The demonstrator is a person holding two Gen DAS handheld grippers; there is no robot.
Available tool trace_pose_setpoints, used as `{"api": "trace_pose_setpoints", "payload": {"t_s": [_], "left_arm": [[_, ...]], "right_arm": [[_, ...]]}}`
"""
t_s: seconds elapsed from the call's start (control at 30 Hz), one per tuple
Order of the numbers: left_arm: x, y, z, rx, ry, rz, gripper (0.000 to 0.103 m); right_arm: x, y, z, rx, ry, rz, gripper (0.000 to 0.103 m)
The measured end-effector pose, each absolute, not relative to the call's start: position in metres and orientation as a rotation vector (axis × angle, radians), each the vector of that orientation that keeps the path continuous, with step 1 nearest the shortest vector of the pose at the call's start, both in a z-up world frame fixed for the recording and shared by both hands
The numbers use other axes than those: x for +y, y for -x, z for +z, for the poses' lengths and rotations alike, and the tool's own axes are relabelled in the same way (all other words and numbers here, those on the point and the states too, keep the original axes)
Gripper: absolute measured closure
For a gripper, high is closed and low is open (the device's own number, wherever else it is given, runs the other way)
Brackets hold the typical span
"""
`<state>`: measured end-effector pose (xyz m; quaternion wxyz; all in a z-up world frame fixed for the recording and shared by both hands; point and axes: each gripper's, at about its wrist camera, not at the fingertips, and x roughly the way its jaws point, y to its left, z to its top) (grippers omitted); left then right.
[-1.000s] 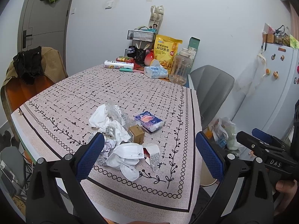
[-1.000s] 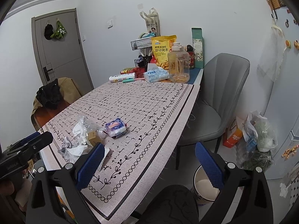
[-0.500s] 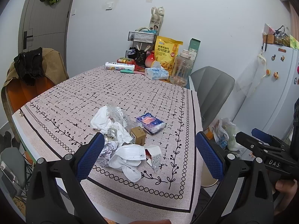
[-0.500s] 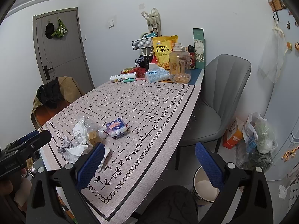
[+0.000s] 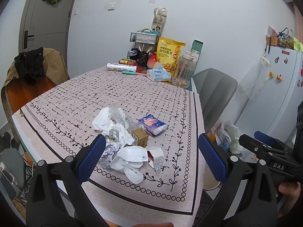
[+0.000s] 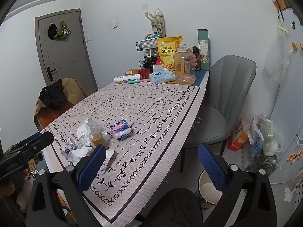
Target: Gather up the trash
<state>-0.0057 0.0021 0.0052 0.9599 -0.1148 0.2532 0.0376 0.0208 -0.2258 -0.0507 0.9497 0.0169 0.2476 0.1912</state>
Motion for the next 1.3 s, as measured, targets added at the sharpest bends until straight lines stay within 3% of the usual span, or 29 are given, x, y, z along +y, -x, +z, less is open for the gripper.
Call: {"api": "trace_pose_setpoints", "payload": {"t_s": [0.8,1.2,1.3], "left_arm": [[0.003,0.005,-0.002,0.517,0.246,0.053,0.006],[0.047,0.016,-0.017,0.513,0.312,0.132,0.006],[0.063,0.017,-0.024,0.520,0.334,0.155,0.007]], "right_arm": [[-0.224,-0.023,-0.056,0.521,-0.054,0.414,0.008],[-0.173,-0.036,-0.072,0.593,-0.018,0.520,0.008],[-0.157,-0.039,-0.079,0.619,-0.008,0.551,0.012]]}}
